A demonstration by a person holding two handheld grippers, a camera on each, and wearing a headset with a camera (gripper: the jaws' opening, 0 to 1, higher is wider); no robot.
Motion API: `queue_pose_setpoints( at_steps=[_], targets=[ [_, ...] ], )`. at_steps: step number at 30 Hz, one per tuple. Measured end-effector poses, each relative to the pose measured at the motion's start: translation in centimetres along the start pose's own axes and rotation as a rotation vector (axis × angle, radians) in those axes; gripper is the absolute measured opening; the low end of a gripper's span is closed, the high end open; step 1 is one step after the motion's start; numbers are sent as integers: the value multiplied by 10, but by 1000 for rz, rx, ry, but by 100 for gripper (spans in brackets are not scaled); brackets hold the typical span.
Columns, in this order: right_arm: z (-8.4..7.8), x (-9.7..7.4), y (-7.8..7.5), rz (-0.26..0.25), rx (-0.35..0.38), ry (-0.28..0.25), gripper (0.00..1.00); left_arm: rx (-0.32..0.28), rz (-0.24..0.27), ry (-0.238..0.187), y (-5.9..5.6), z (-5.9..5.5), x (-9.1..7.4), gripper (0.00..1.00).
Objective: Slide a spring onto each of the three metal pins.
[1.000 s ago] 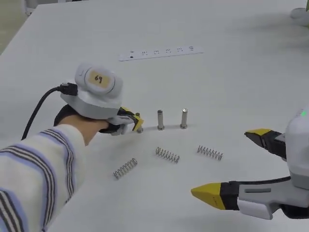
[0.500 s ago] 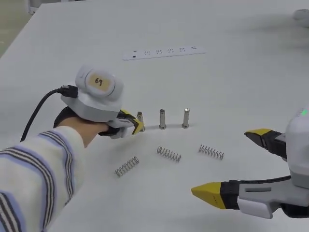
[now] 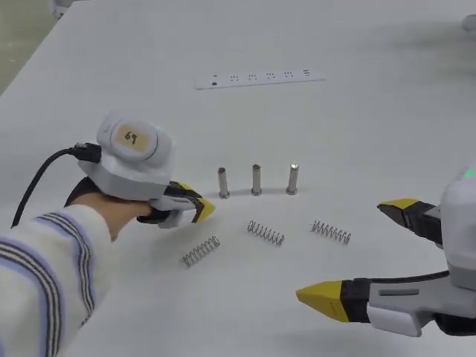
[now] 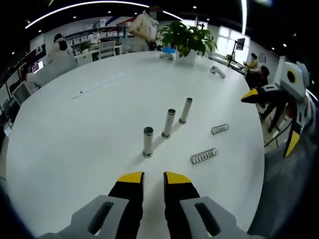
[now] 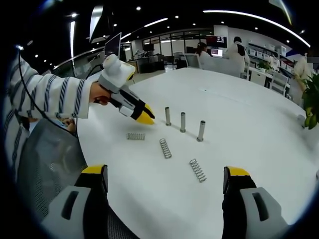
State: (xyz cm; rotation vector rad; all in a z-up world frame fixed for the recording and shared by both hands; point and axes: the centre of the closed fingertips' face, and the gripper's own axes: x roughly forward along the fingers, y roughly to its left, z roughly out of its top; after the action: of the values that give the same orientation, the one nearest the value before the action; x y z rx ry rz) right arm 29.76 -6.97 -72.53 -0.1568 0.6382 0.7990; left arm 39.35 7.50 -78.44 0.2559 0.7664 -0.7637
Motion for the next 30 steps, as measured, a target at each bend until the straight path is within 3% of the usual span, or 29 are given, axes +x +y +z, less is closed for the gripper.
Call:
queue_pose_setpoints(
  at_steps=[6, 9, 11, 20, 23, 30],
  targets=[
    [-2, 0, 1, 3, 1, 5, 94, -4, -13, 8, -4, -14, -8, 8],
    [-2, 0, 1, 3, 2, 5, 94, -48, -26, 2, -6, -22, -12, 8],
    [-2, 1, 1, 4, 2, 7, 94, -44, -27, -1, -7, -25, -15, 8],
    [-3, 1, 2, 7, -2, 10, 94, -42, -58, -18, -18, -30, -26, 8],
    [-4, 1, 1, 6, 0, 14, 94, -97, -82, -41, -23, -29, -28, 9],
    [-6, 2, 1, 11, 4, 24, 93, -98, -60, -34, -23, -36, -28, 7]
  ],
)
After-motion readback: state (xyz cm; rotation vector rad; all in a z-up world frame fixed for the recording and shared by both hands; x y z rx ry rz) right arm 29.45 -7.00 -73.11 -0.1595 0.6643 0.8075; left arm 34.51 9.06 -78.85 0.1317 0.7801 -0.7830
